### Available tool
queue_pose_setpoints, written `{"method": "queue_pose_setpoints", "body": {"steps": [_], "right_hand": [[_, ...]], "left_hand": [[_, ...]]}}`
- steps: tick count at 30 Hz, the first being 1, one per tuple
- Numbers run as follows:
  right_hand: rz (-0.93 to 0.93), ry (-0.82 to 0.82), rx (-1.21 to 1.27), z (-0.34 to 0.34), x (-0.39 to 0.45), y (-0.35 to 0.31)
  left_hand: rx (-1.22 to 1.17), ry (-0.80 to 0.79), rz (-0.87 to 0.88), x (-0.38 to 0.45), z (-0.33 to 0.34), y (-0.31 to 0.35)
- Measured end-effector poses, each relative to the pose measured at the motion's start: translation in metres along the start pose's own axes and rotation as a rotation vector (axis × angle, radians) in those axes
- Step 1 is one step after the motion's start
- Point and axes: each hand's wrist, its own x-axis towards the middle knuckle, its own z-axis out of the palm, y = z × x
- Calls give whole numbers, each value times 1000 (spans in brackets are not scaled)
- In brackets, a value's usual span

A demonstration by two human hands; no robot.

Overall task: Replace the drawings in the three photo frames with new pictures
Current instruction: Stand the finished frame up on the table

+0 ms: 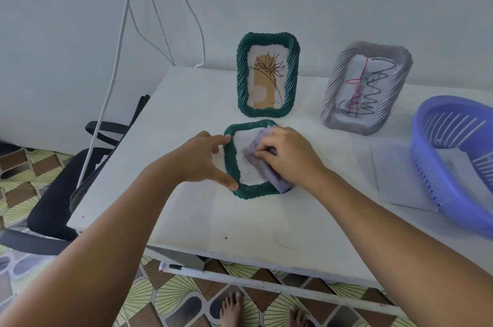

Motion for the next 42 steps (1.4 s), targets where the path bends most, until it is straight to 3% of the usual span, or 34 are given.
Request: {"method": "queue_pose_setpoints", "body": {"steps": [7, 11, 17, 22, 29, 34, 39, 42], "right_hand": [[-133, -211, 120, -8, -18, -5], [-63, -63, 47, -2, -9, -6], [-145, -217, 139, -7, -18, -10], [-49, -54, 11, -1, -3, -4], [-131, -187, 59, -12, -17, -5], [39, 44, -91, -3, 9, 6], [-119, -96, 21, -1, -15, -7], [-114, -61, -12, -8, -17, 5]], "left_hand": [[24, 5, 6, 0, -1, 0], [30, 4, 3, -1, -1, 3], [39, 3, 4, -3, -2, 4], [27, 0, -4, -3, -1, 3], [28, -2, -10, -3, -1, 4], [38, -13, -18, -2, -2, 4], [38, -3, -18, -2, -1, 4], [32, -8, -18, -3, -1, 4]]}}
